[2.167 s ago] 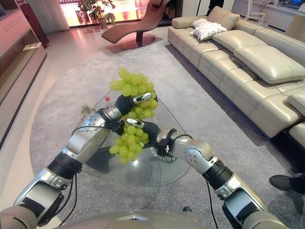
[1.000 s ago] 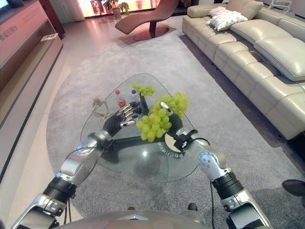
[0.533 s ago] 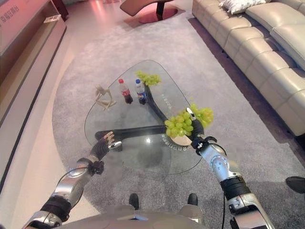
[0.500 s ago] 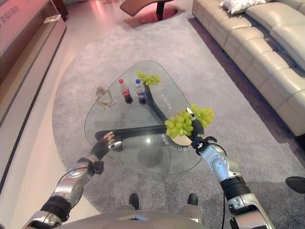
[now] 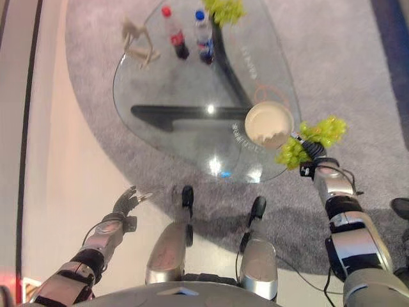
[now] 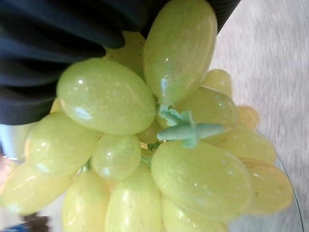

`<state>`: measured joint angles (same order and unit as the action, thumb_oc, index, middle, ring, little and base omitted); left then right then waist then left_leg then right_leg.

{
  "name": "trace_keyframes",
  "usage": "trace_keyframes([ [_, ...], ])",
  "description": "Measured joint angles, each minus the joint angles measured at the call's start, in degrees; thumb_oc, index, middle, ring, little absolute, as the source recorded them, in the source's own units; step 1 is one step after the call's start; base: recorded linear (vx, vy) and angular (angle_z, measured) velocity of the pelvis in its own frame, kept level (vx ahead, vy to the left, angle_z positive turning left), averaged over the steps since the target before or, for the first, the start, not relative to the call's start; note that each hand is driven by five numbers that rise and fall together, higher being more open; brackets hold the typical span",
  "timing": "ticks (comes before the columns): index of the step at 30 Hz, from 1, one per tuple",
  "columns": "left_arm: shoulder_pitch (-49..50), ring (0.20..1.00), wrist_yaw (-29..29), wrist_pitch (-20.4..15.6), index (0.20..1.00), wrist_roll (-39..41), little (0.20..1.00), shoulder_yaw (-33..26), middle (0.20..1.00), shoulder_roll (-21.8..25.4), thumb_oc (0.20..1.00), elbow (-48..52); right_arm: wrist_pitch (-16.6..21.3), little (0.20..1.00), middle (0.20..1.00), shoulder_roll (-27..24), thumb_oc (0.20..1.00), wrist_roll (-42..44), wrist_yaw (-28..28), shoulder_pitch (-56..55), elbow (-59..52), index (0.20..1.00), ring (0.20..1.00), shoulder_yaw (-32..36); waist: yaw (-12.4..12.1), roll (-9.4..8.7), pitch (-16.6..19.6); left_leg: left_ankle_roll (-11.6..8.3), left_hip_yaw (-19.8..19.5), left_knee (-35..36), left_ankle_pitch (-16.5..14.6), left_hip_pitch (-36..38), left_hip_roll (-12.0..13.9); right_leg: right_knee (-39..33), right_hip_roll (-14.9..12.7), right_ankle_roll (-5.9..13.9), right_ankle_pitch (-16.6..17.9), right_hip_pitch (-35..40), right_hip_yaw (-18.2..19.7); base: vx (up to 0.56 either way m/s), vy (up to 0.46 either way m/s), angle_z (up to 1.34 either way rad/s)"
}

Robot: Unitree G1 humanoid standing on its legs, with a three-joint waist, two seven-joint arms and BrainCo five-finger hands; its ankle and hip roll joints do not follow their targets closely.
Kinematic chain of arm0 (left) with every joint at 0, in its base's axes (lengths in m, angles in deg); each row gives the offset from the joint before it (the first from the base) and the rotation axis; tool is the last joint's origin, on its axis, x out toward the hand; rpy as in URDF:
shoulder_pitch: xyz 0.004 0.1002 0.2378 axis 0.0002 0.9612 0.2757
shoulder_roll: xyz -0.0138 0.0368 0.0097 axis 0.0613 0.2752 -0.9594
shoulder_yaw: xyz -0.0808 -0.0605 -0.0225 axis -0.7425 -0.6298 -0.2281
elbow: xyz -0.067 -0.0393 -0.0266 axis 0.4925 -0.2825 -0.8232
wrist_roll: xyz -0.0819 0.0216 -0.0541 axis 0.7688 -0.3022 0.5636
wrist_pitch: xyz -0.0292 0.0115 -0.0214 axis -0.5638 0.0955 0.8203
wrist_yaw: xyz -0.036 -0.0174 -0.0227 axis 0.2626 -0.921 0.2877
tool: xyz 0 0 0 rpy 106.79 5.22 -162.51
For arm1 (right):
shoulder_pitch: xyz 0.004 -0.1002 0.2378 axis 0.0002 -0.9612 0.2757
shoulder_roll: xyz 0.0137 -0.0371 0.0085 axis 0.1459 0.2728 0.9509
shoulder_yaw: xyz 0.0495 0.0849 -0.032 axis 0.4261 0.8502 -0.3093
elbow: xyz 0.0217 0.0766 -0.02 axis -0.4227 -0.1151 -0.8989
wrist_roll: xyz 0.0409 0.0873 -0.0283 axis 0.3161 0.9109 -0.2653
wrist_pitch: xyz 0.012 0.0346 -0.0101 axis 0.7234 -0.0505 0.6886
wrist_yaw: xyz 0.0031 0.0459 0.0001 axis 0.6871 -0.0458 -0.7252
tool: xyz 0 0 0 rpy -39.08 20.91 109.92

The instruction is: Pick up fruits into the plate

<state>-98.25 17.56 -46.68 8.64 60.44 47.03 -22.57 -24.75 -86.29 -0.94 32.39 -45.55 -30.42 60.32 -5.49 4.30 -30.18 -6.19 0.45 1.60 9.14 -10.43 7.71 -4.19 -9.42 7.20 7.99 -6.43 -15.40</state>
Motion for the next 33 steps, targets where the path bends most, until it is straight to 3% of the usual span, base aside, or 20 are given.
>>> trace_keyframes([
  [5,-0.1,1.0,-0.3,-1.6,1.0,-0.6,1.0,0.1,1.0,0.1,1.0,-1.9,0.2,0.2,0.2,-1.3,0.2,-8.1,0.3,5.1,4.8,0.2,0.2,-2.4,-1.7,0.33,-0.7,0.0,-2.0,-1.1,0.0,-3.5,-0.4,2.6,-0.5,-0.05,-1.4,-2.9,-1.7,-0.01,-0.043,0.19],
  [10,-0.1,1.0,-0.1,-2.4,1.0,-1.8,1.0,1.6,1.0,0.8,1.0,-1.0,-1.1,0.2,0.2,-4.3,0.2,-16.5,1.6,10.3,9.2,0.2,0.2,-5.4,-3.4,0.42,-0.8,0.22,-3.6,-3.7,-0.1,-8.5,-1.7,10.1,-2.9,0.27,-4.8,-9.2,-2.5,0.0,-0.048,0.17],
  [18,0.0,1.0,-0.3,-2.2,1.0,-1.5,1.0,4.0,1.0,3.1,1.0,1.9,-8.9,0.2,0.2,-5.4,0.2,-25.3,4.0,21.3,15.6,0.2,0.2,-10.1,-5.9,1.08,-1.1,0.89,-4.9,-8.9,-0.5,-17.8,-3.8,21.7,-6.4,0.19,-9.2,-20.6,-1.7,0.0,-0.001,0.09],
  [32,1.9,1.0,-0.6,-2.3,1.0,-0.7,1.0,6.5,1.0,4.5,1.0,8.0,-17.7,0.2,0.2,-8.7,0.2,-35.4,10.0,25.9,18.6,0.2,0.2,-13.6,-7.0,1.64,-1.2,2.18,-5.0,-16.3,-1.8,-27.7,-5.5,28.3,-8.2,-0.09,-10.2,-30.4,0.8,0.02,0.02,0.01],
  [33,2.6,1.0,-0.6,-2.3,1.0,-0.2,1.0,6.4,1.0,4.5,1.0,8.8,-18.1,0.432,0.432,-9.0,0.432,-36.1,10.9,26.0,19.0,0.432,0.432,-14.0,-6.6,1.92,-1.2,2.1,-5.0,-16.6,-2.9,-27.9,-5.6,28.5,-8.4,-0.01,-10.2,-30.6,0.9,0.07,0.056,-0.01],
])
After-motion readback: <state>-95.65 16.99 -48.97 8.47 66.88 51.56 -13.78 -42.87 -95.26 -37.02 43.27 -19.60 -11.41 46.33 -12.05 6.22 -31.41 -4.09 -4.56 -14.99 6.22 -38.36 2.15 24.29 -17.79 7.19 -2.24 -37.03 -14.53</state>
